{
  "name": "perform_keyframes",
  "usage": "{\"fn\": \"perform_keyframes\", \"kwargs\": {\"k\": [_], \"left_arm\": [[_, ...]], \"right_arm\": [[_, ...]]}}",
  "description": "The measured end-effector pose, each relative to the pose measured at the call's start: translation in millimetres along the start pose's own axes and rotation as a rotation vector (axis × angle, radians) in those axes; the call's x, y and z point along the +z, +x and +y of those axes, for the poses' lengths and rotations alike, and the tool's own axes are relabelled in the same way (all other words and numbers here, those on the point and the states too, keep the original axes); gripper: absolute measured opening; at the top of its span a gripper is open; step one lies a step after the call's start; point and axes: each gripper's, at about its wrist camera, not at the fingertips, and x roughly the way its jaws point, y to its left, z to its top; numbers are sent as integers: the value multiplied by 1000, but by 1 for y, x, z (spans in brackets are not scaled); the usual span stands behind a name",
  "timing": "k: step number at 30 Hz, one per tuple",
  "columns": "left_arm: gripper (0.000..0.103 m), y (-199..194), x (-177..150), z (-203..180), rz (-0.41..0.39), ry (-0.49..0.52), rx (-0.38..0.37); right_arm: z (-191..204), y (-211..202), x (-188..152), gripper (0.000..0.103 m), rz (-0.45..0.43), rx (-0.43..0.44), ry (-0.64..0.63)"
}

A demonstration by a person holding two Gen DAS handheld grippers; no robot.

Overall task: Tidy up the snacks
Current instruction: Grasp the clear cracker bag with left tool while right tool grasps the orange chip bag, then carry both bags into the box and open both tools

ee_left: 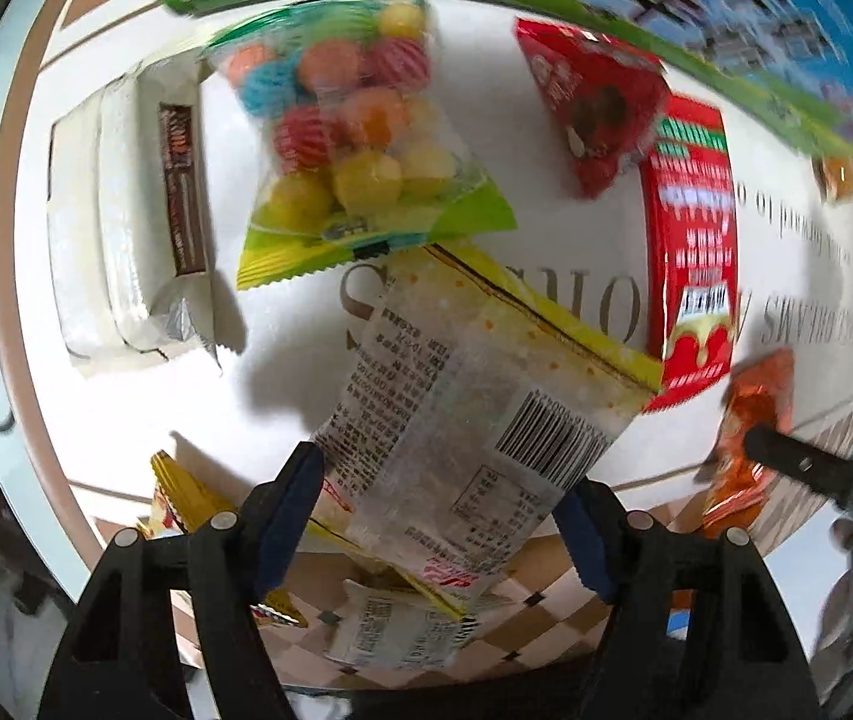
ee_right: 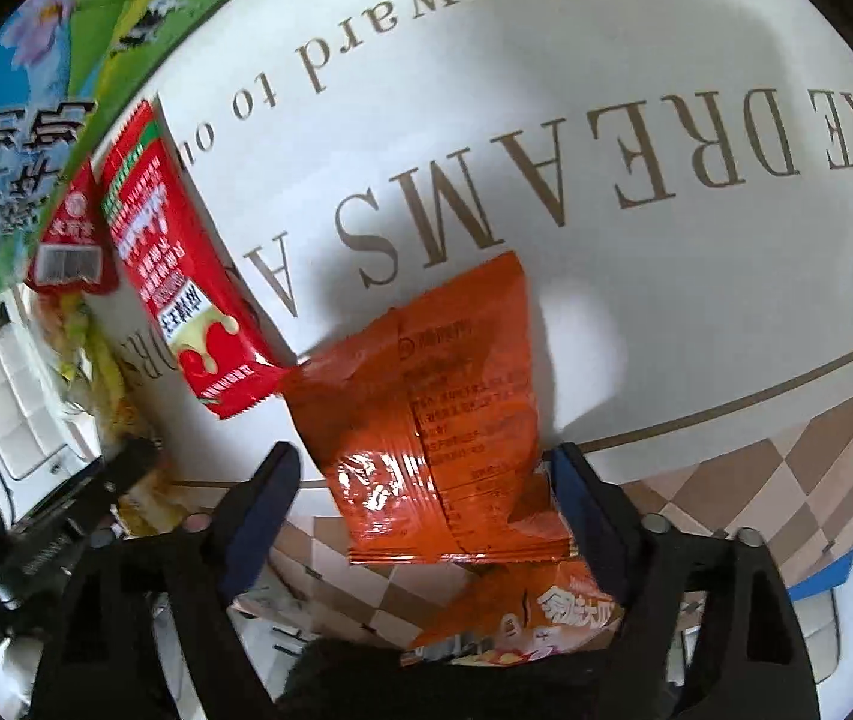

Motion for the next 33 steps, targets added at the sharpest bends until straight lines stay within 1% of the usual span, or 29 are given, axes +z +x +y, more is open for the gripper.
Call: {"fn": "perform_keyframes", "kwargs": {"k": [1, 2, 3, 4, 5, 8, 10, 11, 13, 15, 16, 17, 18, 22, 25, 26, 29, 31, 33], "left_arm": [[73, -5, 9, -8, 7, 23, 20], [73, -2, 7, -10, 11, 51, 40], [73, 0, 7, -13, 13, 74, 61], [73, -3, 20, -24, 17, 90, 80], [73, -1, 20, -28, 19, 102, 95], [72, 0, 10, -41, -3, 108, 130], [64, 1, 6, -43, -26, 93, 143], [62, -3, 3, -41, -40, 85, 147], [54, -6, -1, -41, -67, 64, 143], [51, -10, -8, -42, -87, 50, 140], [50, -11, -11, -43, -97, 40, 133], [49, -15, -13, -43, -101, 33, 128], [48, -17, -16, -43, -106, 25, 122], [42, -25, -26, -43, -113, -1, 90], [41, -36, -34, -40, -128, -11, 69], [40, -46, -35, -35, -131, -12, 64], [39, -67, -46, -42, -163, -19, 40], [38, -87, -50, -44, -186, -23, 1], [38, -117, -60, -40, -216, -22, -40]], "right_arm": [[6, -12, 10, 93, 2, -8, -9], [8, -15, 11, 93, 8, -14, -20], [15, -16, 7, 93, 13, -23, -29], [18, -11, -8, 93, 15, -37, -39], [33, 0, -2, 93, 17, -56, -49], [40, 7, -2, 93, 28, -103, -66], [44, 10, -2, 93, 18, -148, -77], [47, 8, -3, 92, -2, -171, -80], [53, 4, -8, 85, -53, -236, -92], [56, 1, -15, 70, -99, -279, -95], [58, -2, -18, 67, -118, -279, -95], [60, -4, -20, 59, -129, -278, -93], [75, -1, -33, 55, -135, -276, -88], [84, -15, -37, 52, -146, -251, -73], [93, -30, -51, 51, -167, -234, -86], [96, -35, -54, 51, -174, -227, -91], [116, -50, -64, 50, -195, -200, -113], [124, -64, -72, 50, -207, -176, -126], [138, -82, -81, 50, -218, -139, -142]]}}
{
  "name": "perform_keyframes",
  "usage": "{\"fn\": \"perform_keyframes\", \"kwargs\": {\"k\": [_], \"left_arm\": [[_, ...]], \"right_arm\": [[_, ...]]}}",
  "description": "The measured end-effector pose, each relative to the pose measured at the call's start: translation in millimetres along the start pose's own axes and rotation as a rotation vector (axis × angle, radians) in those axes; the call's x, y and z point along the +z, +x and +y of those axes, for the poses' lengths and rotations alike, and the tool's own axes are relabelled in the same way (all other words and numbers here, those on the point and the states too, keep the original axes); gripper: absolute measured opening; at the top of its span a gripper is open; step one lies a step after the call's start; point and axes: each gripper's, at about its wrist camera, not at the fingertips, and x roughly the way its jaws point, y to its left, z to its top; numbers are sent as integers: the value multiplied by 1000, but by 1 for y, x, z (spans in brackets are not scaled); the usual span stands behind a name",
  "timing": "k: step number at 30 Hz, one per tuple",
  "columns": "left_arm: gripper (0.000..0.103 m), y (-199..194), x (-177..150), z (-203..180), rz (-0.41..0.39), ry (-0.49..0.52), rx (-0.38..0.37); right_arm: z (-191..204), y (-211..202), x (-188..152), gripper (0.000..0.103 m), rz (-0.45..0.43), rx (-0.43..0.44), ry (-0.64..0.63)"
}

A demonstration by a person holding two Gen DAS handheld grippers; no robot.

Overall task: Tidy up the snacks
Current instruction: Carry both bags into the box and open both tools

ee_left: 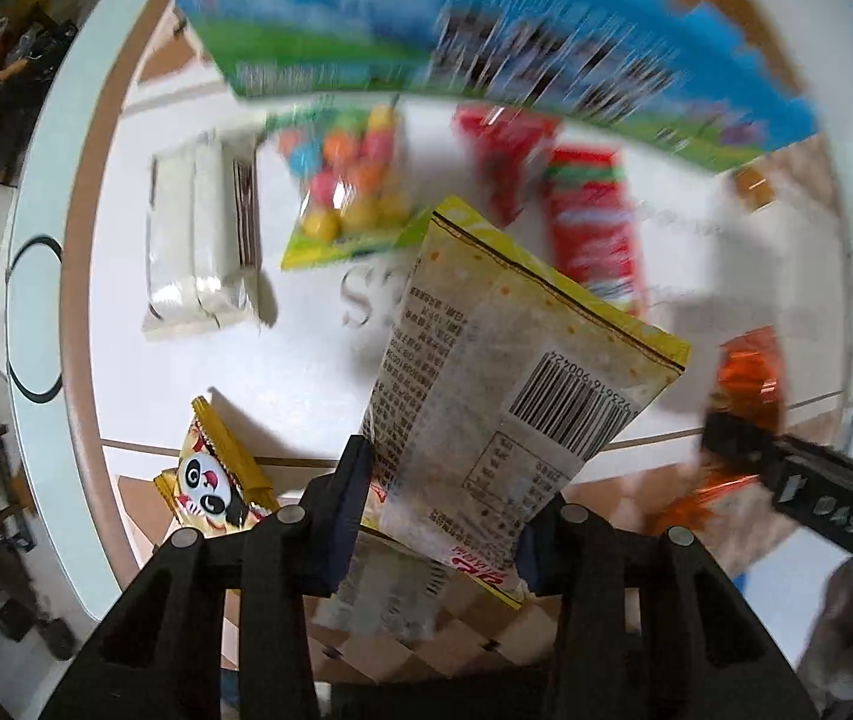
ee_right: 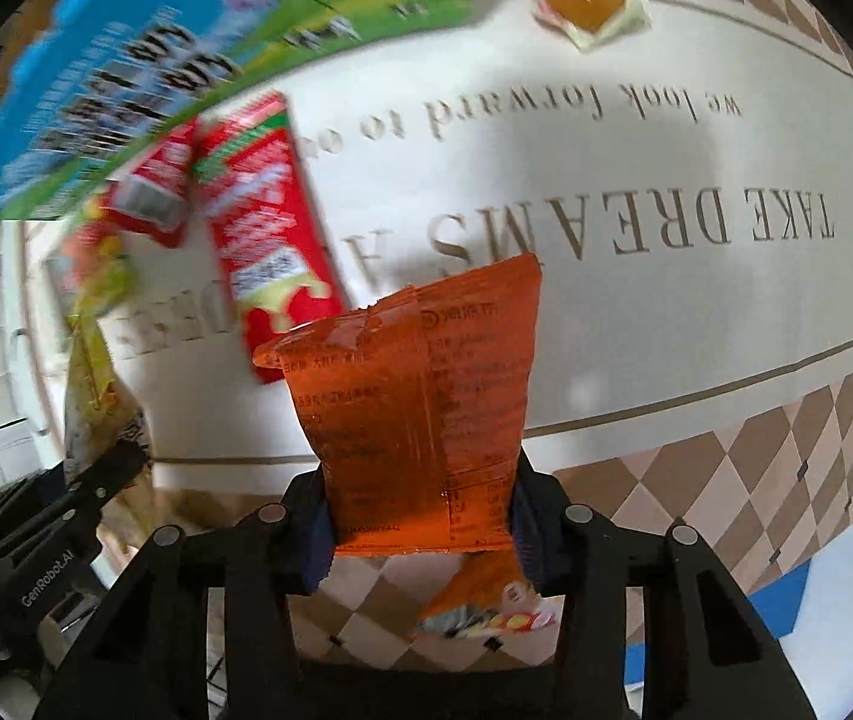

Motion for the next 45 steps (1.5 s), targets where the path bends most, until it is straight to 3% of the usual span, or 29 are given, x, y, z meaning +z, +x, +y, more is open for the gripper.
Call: {"fn": "perform_keyframes", "kwargs": {"k": [3, 7, 10, 13, 16, 21, 25, 34, 35, 36, 38, 40, 45], "left_arm": [[38, -55, 6, -4, -81, -1, -65], [38, -115, 38, -6, -174, 3, -135], [38, -131, 72, -8, -229, -6, -142], [38, -150, 118, -10, -282, -2, -110], [38, -147, 164, -6, -284, -17, -90], [38, -106, 246, 6, -257, -33, -19], [38, -70, 293, 18, -171, -65, 0], [42, -25, 337, 25, -58, -53, 74], [44, -23, 338, 23, -46, -41, 91], [49, -18, 340, 21, -29, -23, 101], [64, -13, 343, 18, -17, -1, 103], [77, -15, 341, 14, -28, 9, 92], [83, -17, 337, 13, -40, 10, 54]], "right_arm": [[9, -40, -5, 50, -39, 63, -17], [9, -111, 1, 50, -130, 128, -33], [17, -151, 31, 50, -199, 154, -46], [24, -183, 72, 50, -284, 121, -57], [37, -196, 122, 50, -325, 74, -54], [58, -163, 202, 50, -317, 6, -26], [69, -129, 250, 50, -291, -40, -4], [78, -64, 321, 51, -222, -85, 29], [77, -52, 329, 57, -201, -89, 35], [77, -49, 331, 76, -193, -95, 38], [80, -44, 334, 93, -198, -101, 30], [84, -42, 334, 93, -197, -110, 12], [87, -40, 331, 94, -189, -110, -13]]}}
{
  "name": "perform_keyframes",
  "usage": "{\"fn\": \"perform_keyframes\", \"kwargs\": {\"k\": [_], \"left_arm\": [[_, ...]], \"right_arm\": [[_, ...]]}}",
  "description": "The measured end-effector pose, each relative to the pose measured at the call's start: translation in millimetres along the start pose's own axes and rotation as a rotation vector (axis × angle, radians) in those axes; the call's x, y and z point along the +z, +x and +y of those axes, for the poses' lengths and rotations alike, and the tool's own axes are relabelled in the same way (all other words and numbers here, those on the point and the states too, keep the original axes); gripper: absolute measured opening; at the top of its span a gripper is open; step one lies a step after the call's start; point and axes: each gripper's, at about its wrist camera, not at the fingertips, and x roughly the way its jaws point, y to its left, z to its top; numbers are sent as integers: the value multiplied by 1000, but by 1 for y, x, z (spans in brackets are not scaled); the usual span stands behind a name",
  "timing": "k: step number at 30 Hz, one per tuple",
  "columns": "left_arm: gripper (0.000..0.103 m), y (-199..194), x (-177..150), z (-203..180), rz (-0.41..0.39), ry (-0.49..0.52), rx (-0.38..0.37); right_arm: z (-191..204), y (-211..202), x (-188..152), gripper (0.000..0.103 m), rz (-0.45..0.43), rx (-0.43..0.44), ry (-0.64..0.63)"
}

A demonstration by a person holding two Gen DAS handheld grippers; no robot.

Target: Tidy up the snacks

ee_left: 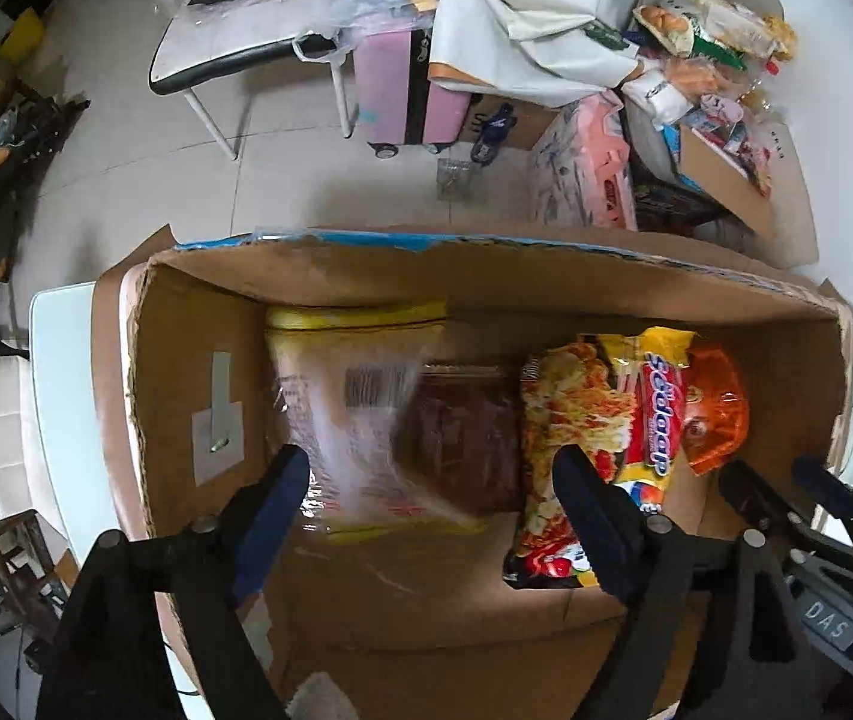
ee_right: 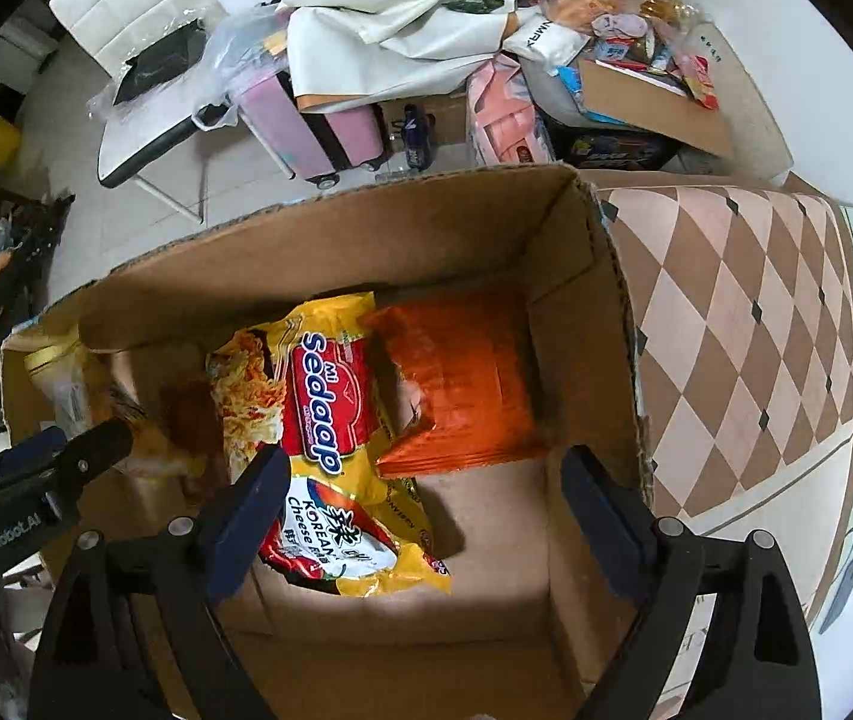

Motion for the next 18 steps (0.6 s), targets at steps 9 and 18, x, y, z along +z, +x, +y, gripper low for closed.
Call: {"fn": "perform_keyframes", "kwargs": {"k": [9, 18], "left_arm": [[83, -18, -29, 3, -58, 1, 0], [83, -58, -90, 4, -222, 26, 52]], "right_arm": [[-3, -18, -27, 94, -41, 12, -39], [-5, -43, -79, 94, -135, -11, -92]]}}
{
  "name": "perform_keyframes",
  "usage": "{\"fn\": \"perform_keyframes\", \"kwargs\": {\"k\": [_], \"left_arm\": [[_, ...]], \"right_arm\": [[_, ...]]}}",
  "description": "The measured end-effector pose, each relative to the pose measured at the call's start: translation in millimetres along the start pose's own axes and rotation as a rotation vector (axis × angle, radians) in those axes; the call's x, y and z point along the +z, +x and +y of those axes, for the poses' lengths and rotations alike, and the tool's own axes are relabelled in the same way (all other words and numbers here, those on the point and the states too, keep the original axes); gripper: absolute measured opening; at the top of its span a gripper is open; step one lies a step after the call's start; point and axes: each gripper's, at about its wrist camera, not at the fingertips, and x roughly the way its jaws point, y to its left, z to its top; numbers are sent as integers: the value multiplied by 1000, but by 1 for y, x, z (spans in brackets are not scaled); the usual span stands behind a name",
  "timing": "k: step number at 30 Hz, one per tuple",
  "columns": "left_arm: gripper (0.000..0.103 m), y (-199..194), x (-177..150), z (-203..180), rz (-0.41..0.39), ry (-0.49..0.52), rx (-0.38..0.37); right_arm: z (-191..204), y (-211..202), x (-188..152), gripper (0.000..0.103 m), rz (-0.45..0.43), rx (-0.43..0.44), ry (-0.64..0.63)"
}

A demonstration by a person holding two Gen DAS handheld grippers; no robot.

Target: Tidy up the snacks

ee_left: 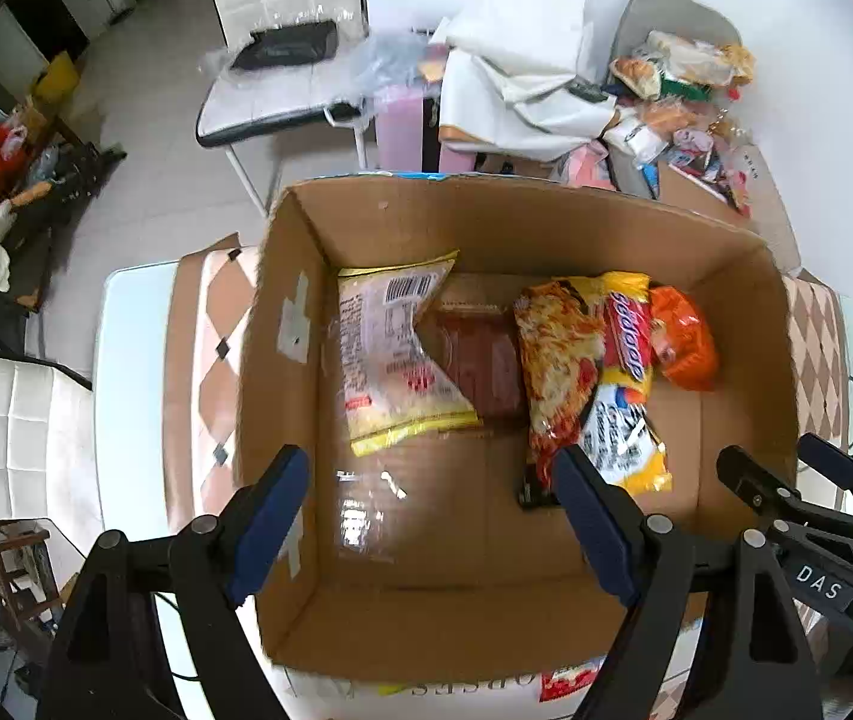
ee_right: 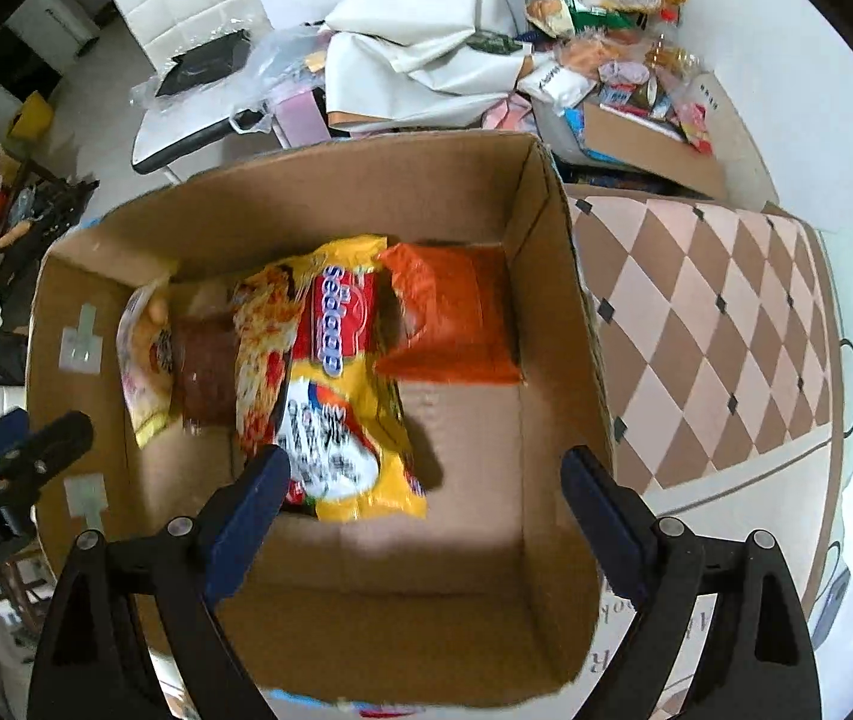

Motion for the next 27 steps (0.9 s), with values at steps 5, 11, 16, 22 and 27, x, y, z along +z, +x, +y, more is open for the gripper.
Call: {"fn": "perform_keyframes", "kwargs": {"k": [5, 11, 16, 22, 27], "left_arm": [[83, -22, -29, 2, -64, -22, -5], [83, -54, -63, 5, -156, -37, 13], [83, -71, -88, 8, -201, -38, 28], [83, -95, -118, 5, -252, -25, 34], [83, -120, -141, 3, -300, -20, 22]], "right_arm": [[4, -25, -31, 94, -69, 4, -15], [5, -52, -66, 94, -124, 15, -21], [3, -76, -92, 94, -172, 24, -15], [10, -103, -125, 94, -216, 38, -31], [8, -129, -150, 94, -251, 78, -9]]}}
